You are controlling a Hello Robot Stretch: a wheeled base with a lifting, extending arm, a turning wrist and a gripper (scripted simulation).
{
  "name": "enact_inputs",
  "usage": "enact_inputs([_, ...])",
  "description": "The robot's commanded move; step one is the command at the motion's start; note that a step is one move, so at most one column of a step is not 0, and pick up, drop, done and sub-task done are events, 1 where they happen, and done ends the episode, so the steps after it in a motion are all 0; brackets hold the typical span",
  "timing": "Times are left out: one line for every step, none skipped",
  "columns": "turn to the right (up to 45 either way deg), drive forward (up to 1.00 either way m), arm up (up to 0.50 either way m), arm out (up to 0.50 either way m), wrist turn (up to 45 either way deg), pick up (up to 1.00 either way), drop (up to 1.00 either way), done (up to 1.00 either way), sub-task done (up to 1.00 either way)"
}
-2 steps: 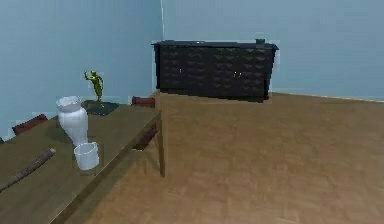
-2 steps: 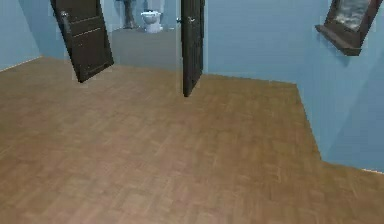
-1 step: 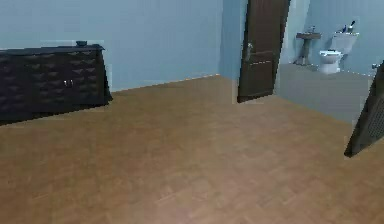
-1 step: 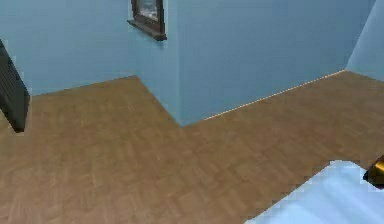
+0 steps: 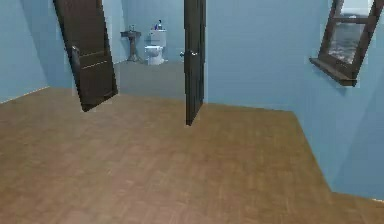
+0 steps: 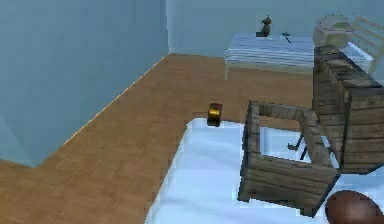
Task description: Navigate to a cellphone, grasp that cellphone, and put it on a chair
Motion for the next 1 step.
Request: enact_inputs([39.0,0.0,0.0,0.0,0.0,0.0,0.0,0.0,0.0])
